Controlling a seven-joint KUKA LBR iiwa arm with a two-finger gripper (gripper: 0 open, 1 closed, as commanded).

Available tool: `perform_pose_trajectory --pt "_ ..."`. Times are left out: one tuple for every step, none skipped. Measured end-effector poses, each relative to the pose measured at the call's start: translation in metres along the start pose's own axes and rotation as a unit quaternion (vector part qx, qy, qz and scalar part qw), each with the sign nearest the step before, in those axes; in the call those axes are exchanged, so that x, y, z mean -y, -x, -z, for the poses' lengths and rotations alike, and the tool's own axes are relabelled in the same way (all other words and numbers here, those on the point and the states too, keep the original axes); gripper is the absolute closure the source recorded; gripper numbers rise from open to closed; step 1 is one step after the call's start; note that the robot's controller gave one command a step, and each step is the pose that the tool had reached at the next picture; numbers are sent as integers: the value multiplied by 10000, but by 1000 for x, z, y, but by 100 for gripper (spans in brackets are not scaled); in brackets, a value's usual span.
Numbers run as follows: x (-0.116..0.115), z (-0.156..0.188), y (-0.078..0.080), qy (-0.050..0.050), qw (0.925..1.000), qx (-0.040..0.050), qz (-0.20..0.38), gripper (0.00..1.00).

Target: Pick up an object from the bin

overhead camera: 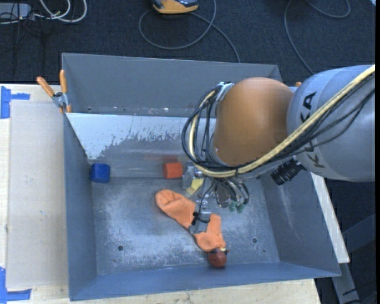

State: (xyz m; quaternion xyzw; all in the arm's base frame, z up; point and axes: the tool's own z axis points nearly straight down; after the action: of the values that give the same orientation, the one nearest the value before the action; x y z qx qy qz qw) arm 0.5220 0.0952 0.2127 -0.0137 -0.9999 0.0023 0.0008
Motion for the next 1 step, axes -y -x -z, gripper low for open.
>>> perform_pose_trajectory --pt "-2 -28 19 28 10000 -26 -32 0"
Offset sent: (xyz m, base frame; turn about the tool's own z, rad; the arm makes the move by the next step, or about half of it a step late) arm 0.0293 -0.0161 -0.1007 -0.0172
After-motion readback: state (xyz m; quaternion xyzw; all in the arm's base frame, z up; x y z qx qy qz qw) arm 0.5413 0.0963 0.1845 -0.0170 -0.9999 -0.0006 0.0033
